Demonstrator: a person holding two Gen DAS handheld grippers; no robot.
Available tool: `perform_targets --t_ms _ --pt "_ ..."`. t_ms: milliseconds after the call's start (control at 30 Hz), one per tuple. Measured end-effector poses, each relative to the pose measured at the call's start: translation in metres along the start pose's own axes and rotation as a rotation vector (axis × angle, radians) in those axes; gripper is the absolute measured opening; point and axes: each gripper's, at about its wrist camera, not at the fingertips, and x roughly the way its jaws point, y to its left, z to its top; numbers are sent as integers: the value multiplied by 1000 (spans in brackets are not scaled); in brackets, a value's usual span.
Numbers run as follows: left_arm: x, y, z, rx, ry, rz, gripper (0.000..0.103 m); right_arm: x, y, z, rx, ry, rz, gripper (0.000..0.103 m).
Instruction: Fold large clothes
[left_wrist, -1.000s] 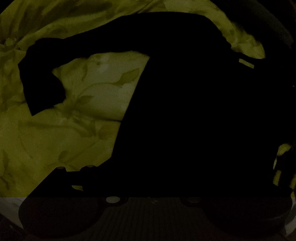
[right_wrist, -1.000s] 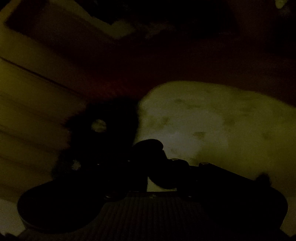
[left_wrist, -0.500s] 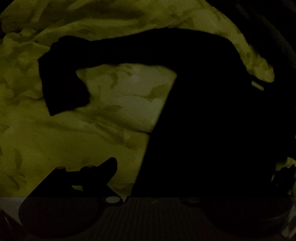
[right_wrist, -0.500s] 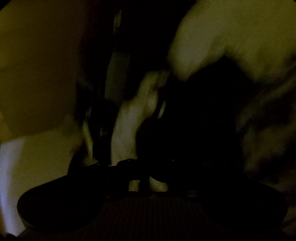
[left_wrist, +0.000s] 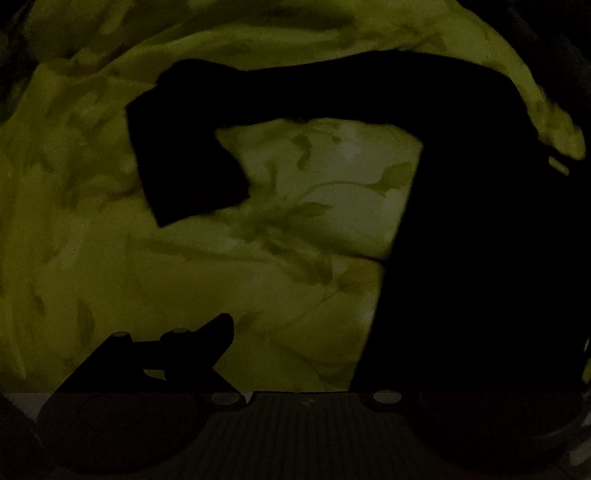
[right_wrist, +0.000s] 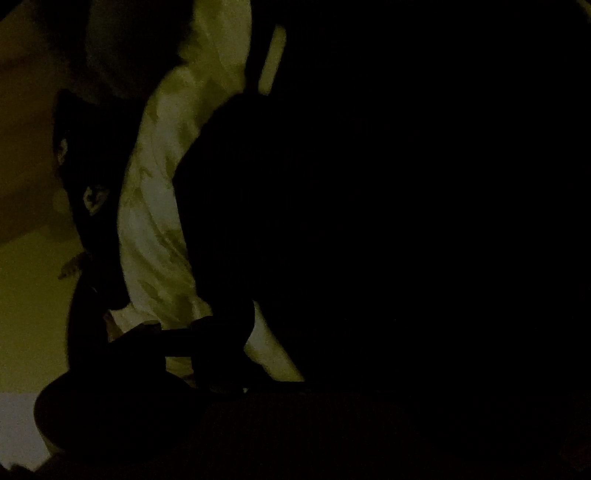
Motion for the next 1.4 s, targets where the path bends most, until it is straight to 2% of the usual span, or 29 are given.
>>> perform_targets --t_ms 133,267,367,433,500,600,633,667,700,733,833,1000,1067,1233,1400 --pt "0 -24 8 93 -56 -18 103 -62 -21 10 -143 -131 -99 66" --pt "-2 -61 17 210 -127 -96 103 -116 -43 20 -236 -290 -223 66" --pt "0 -93 19 332 -181 -136 103 -146 -64 19 -204 -364 -259 66" --pt "7 -113 20 408 -190 -147 103 -157 -78 15 -145 -389 -237 66" --pt "19 -132 20 469 -202 -117 103 -159 -89 9 -95 -391 -210 66" --pt "43 -148 24 546 -206 -25 103 -150 -94 0 -89 -384 -212 66" --pt "49 -150 25 567 -191 -23 79 -150 -93 -3 -98 -383 -220 66" --pt "53 -152 27 575 -173 -23 72 -146 -89 -4 -114 -382 -230 66" --pt "55 -151 28 573 -168 -34 67 -144 -86 -5 -137 -377 -243 66" --pt "52 -149 28 568 -179 -35 51 -143 -83 -6 -155 -371 -252 66" --pt "30 -131 32 521 -228 -23 46 -141 -72 -5 -201 -369 -274 66" --pt "-28 -66 28 331 -302 -21 45 -143 -57 1 -296 -412 -330 65" --pt "-37 -43 21 299 -298 6 45 -139 -50 3 -347 -414 -369 65" --pt "-32 -12 4 260 -243 76 46 -120 -39 3 -443 -387 -429 64" --pt "-22 0 0 213 -214 99 46 -92 -21 -4 -681 -352 -588 64"
